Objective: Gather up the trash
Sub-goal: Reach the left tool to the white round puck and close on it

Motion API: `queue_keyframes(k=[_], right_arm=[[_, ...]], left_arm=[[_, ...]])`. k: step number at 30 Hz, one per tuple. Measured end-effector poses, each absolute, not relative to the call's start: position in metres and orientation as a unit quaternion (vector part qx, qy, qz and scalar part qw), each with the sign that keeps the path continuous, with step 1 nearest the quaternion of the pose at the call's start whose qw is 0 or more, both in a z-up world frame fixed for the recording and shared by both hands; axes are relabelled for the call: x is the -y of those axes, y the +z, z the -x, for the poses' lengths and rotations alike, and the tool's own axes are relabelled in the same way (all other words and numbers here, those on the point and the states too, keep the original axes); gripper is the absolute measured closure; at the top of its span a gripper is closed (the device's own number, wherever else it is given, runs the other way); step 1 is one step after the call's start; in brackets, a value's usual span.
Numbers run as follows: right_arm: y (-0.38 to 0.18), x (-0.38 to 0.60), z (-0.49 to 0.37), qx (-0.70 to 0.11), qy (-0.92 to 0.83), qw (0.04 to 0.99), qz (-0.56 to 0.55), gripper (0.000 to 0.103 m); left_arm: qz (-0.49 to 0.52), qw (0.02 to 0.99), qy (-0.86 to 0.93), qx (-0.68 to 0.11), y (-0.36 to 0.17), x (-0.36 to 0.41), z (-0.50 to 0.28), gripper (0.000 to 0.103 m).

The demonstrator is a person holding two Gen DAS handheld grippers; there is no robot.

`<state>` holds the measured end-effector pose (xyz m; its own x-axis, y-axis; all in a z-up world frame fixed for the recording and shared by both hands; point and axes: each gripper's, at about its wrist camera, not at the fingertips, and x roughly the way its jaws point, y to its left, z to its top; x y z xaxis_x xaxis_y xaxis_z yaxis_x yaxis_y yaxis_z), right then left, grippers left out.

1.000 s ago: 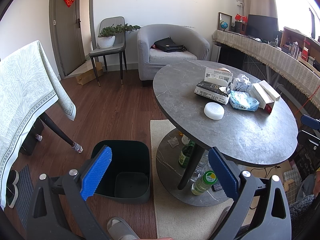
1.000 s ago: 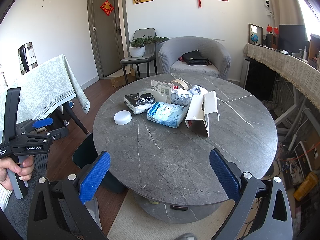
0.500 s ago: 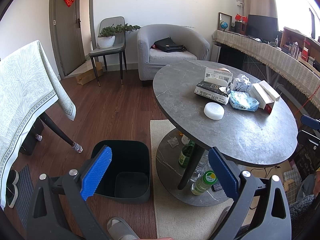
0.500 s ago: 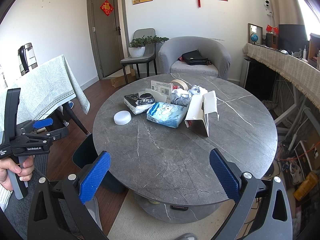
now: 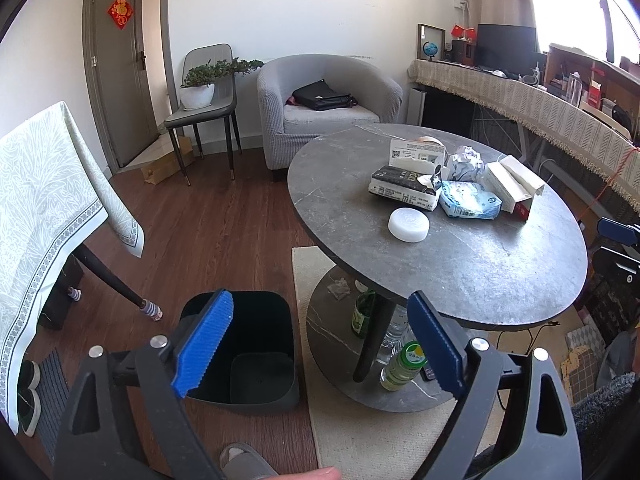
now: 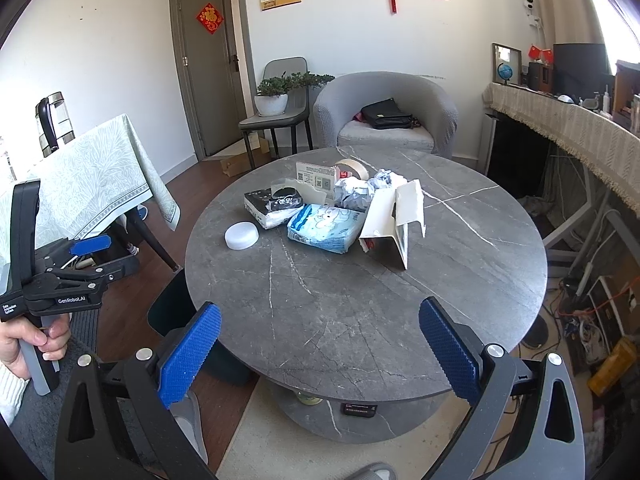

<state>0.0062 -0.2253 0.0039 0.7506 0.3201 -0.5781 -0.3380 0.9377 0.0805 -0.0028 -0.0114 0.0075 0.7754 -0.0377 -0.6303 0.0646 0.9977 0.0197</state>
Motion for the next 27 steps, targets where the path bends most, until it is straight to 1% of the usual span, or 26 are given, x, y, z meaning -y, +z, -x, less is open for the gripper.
queue_keyframes(k=[4,7,14,17,19,21,22,27], right_arm=[[0.010,0.224,-0.008,-0.310,0.166,0.936,0.032,0.003],[0.019,0.227,-0.013,-0.309,0.168,0.936,0.024,0.003],[0.036,0.234,-0.046,-0.314,0.152,0.937,0.019,0.003],[0.036,0.233,-0.061,-0.327,0.141,0.934,0.029,0.006],[0.034,0.233,-0.070,-0.336,0.136,0.931,0.035,0.010],[0.031,0.233,-0.079,-0.345,0.136,0.928,0.037,0.012],[0.030,0.232,-0.083,-0.348,0.136,0.927,0.038,0.014],[0.028,0.230,-0.101,-0.355,0.141,0.923,0.034,0.014]], left_arm=[[-0.022,0.944,-0.046,-0.327,0.017,0.016,-0.001,0.015],[-0.024,0.942,-0.069,-0.328,0.022,0.021,-0.007,0.016],[-0.038,0.936,-0.123,-0.329,0.026,0.038,-0.031,0.018],[-0.037,0.932,-0.139,-0.333,0.024,0.043,-0.047,0.025],[-0.037,0.928,-0.151,-0.339,0.022,0.046,-0.058,0.034],[-0.035,0.924,-0.163,-0.344,0.017,0.048,-0.067,0.037],[-0.034,0.921,-0.170,-0.348,0.015,0.050,-0.072,0.037],[-0.048,0.908,-0.194,-0.369,0.000,0.061,-0.089,0.037]])
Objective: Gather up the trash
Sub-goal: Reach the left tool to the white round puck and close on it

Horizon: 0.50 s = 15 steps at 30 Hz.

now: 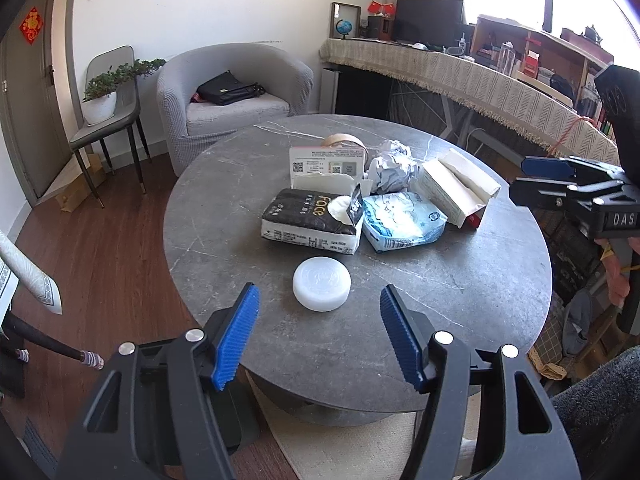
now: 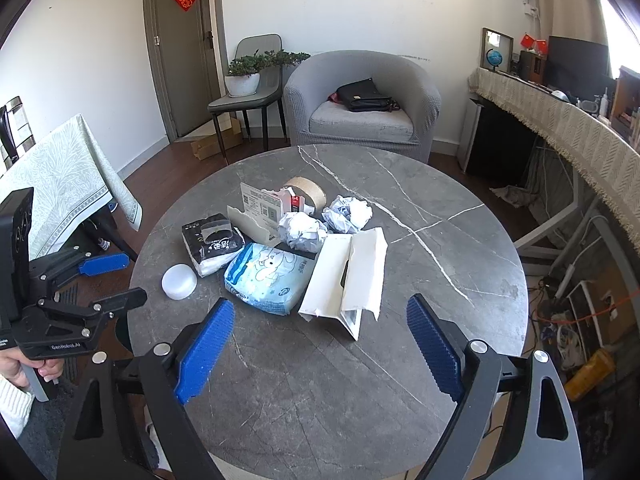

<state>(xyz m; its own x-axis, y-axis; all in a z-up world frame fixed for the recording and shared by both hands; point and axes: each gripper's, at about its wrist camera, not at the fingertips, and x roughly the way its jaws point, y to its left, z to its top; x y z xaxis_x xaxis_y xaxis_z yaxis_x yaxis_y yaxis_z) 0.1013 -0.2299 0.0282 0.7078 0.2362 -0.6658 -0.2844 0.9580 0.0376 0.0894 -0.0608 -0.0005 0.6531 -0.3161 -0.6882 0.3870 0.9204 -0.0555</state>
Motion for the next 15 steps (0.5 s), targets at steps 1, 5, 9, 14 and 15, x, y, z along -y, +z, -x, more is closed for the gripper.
queue_keyframes(k=[1,5,9,14,15], right_arm=[[0.028,0.229,-0.105,-0.357,0.141,0.923,0.034,0.015],[0.025,0.222,-0.117,-0.367,0.140,0.919,0.046,0.019],[0.021,0.213,-0.127,-0.374,0.134,0.916,0.066,0.019],[0.014,0.206,-0.144,-0.385,0.114,0.911,0.093,0.022],[0.012,0.205,-0.147,-0.387,0.105,0.910,0.100,0.025]], left_arm=[[-0.053,0.906,-0.194,-0.372,-0.004,0.063,-0.091,0.037],[-0.060,0.899,-0.197,-0.386,-0.018,0.070,-0.102,0.040],[-0.061,0.897,-0.200,-0.390,-0.022,0.071,-0.114,0.045],[-0.065,0.895,-0.204,-0.390,-0.024,0.078,-0.124,0.050],[-0.066,0.895,-0.204,-0.391,-0.025,0.078,-0.125,0.052]])
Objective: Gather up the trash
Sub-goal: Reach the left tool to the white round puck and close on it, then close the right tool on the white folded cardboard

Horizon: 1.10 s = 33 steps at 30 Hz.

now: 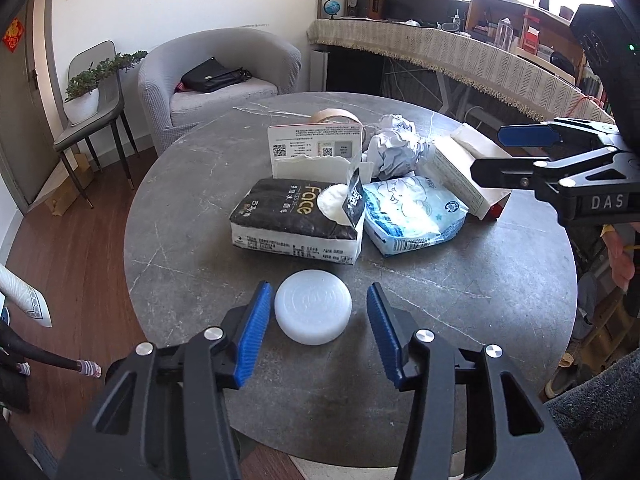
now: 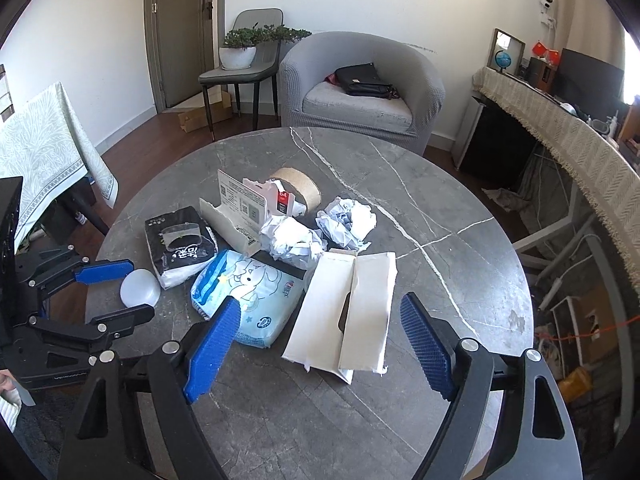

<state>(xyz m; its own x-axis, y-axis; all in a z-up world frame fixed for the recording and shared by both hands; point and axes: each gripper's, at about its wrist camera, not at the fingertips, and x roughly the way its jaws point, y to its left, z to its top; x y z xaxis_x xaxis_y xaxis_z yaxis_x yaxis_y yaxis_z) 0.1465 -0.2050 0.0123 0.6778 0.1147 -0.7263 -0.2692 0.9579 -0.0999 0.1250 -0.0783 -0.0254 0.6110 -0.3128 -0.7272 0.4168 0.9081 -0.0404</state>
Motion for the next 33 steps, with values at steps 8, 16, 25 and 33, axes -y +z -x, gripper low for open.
queue_keyframes(k=[8,16,25,33], right_arm=[[-0.002,0.212,-0.161,-0.402,0.075,0.906,0.110,0.030],[-0.009,0.220,-0.168,-0.405,0.057,0.907,0.100,0.033],[-0.009,0.209,-0.177,-0.415,0.031,0.903,0.106,0.033],[-0.011,0.214,-0.180,-0.418,0.033,0.903,0.094,0.054]], left_arm=[[-0.064,0.899,-0.198,-0.386,-0.026,0.076,-0.127,0.061],[-0.013,0.912,-0.189,-0.364,-0.018,0.060,-0.116,0.061],[0.009,0.912,-0.192,-0.362,-0.016,0.055,-0.113,0.061],[0.023,0.914,-0.196,-0.354,-0.012,0.046,-0.111,0.061]])
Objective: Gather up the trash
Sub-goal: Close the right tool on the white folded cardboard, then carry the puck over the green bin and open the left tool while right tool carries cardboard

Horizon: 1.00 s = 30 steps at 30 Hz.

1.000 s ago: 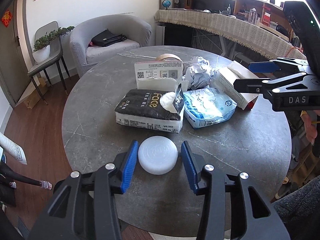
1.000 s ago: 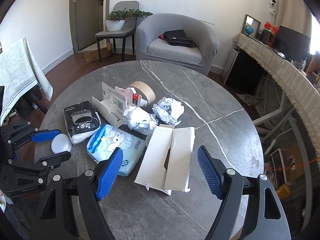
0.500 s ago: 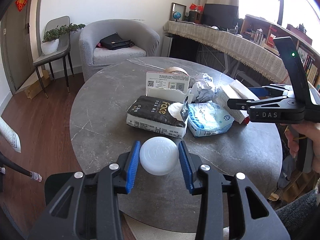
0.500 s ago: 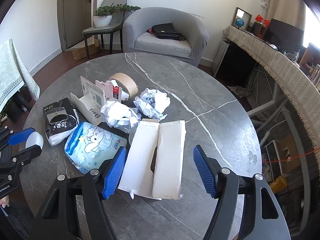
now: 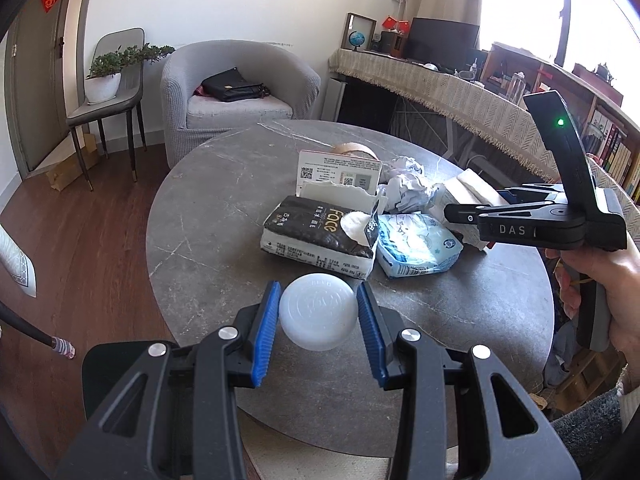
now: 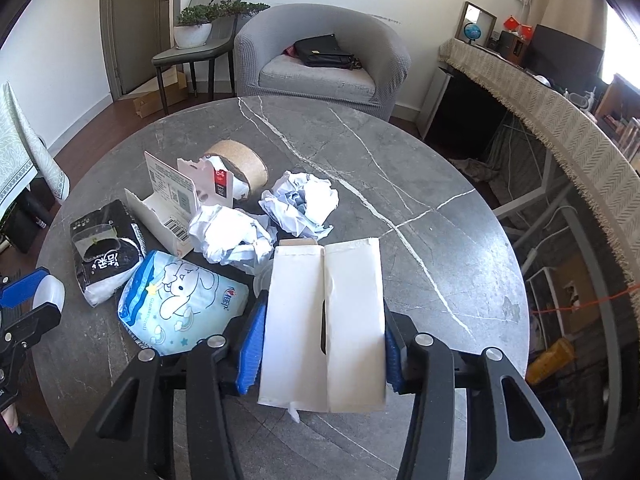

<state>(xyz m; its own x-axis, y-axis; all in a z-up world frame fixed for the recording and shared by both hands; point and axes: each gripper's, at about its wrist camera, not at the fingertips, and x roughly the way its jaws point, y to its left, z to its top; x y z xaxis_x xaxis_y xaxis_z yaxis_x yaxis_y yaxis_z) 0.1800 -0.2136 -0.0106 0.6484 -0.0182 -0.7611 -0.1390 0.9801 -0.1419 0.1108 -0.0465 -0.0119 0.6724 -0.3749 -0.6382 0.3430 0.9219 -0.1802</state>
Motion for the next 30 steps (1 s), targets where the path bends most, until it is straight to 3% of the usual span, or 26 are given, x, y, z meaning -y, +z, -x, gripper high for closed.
queue_keyframes(k=[17,30], right_arm=[[0.052,0.185,-0.165,-0.329,0.080,0.939,0.053,0.054],[0.069,0.083,-0.159,-0.289,0.198,0.934,0.064,0.054]], left_arm=[[0.053,0.928,-0.133,-0.344,-0.006,-0.018,-0.110,0.061],[0.073,0.909,-0.044,-0.408,-0.048,-0.116,-0.108,0.061]])
